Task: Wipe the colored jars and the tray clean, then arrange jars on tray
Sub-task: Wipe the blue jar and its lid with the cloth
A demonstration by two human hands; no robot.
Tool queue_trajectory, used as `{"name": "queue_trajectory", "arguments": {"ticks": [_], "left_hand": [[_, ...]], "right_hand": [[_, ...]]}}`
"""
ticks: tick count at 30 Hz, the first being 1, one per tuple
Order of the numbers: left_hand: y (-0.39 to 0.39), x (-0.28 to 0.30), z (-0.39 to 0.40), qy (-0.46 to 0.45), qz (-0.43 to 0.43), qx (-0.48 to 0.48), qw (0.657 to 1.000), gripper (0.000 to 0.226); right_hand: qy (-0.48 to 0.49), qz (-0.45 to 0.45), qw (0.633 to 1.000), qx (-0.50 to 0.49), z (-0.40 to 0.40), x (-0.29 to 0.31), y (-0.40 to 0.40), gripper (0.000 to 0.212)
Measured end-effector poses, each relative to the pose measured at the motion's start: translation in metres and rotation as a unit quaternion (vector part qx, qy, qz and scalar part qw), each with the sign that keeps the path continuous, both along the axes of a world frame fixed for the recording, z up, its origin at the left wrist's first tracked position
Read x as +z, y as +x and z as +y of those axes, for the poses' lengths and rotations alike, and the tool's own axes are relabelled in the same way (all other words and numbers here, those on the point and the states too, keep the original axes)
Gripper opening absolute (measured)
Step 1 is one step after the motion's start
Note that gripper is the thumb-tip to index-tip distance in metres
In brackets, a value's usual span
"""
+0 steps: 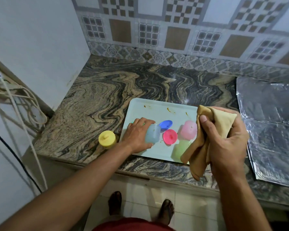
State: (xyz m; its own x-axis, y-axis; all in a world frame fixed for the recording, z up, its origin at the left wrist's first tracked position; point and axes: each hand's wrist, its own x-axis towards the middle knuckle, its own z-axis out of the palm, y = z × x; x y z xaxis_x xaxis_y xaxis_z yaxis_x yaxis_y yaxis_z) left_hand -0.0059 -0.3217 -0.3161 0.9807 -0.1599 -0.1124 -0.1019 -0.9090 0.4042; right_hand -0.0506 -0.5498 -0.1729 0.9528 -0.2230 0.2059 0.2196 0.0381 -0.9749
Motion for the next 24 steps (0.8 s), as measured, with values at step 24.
{"name": "queue_trajectory", "arguments": {"ticks": [24], "left_hand": [[-0.048, 0.236, -0.022, -0.226, -0.354, 0.024, 0.907, 0.072]], "right_hand": [[-0.239, -0.269, 0.929, -0.083, 0.026, 0.081, -0.014, 0.026]]}}
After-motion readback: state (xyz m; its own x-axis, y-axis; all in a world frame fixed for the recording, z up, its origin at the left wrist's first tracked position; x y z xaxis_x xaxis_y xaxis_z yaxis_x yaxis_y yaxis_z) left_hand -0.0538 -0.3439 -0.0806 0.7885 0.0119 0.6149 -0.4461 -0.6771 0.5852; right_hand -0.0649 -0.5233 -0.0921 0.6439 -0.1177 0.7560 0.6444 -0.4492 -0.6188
